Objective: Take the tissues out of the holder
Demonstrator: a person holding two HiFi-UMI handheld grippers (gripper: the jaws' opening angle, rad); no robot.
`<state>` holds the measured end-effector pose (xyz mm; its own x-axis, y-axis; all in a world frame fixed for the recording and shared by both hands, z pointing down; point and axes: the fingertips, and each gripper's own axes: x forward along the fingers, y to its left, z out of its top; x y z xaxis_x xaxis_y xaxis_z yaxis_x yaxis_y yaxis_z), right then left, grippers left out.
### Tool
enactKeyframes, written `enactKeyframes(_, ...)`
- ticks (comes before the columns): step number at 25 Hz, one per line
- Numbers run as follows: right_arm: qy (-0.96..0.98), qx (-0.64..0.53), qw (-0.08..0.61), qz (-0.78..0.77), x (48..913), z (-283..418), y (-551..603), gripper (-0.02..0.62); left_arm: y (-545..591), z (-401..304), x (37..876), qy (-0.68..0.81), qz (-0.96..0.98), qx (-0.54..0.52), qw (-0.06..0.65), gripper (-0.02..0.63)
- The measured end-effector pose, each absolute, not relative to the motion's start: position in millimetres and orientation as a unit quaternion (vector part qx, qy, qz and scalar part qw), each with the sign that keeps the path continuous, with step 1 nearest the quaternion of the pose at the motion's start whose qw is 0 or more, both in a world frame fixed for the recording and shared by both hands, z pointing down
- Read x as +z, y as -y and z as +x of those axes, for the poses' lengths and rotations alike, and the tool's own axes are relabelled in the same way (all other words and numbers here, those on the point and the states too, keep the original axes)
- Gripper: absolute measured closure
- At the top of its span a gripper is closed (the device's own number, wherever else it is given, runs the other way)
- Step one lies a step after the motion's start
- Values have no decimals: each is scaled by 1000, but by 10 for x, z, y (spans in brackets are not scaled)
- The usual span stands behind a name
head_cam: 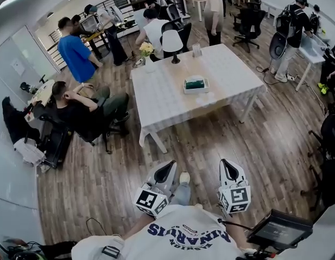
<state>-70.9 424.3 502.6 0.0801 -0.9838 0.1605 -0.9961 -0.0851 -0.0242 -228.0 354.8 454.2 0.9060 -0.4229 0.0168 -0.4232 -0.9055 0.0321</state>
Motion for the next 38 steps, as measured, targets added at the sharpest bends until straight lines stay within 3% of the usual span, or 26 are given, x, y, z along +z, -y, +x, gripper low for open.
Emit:
enactKeyframes(18, 649, 73, 67, 755, 4914, -59, -2738, 586, -1849, -1459, 4460, 175, 984, -12, 23, 603)
enactKeyframes(38, 630, 86, 82, 767, 4951, -24, -1303, 586, -278, -1358, 4744, 134, 990, 1, 41, 603)
